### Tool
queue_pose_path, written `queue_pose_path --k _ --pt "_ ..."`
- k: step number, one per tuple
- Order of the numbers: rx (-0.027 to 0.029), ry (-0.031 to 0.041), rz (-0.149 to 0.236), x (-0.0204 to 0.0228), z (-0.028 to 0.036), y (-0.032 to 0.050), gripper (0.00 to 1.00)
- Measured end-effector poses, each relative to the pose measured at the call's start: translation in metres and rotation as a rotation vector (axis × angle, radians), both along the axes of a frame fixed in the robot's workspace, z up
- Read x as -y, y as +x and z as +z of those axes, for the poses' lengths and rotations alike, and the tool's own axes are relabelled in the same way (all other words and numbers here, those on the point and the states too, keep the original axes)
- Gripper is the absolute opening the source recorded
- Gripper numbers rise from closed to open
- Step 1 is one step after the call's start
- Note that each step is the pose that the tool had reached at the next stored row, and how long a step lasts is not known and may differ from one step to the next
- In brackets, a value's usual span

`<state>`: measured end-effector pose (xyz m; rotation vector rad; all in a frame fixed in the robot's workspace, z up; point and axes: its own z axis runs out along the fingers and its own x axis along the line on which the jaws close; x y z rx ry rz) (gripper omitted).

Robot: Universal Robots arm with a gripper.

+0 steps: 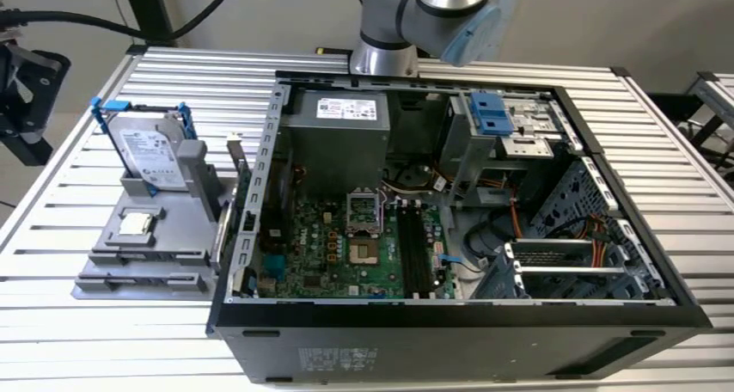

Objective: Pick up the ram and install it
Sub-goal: 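Pick up the ram and move it above insertion slot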

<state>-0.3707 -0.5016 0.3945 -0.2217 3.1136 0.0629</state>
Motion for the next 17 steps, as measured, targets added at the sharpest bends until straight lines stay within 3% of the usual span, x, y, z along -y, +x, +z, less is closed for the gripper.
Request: queue_pose_path --k 17 --pt "0.002 -0.0001 0.305 0.0 0.0 0.0 0.0"
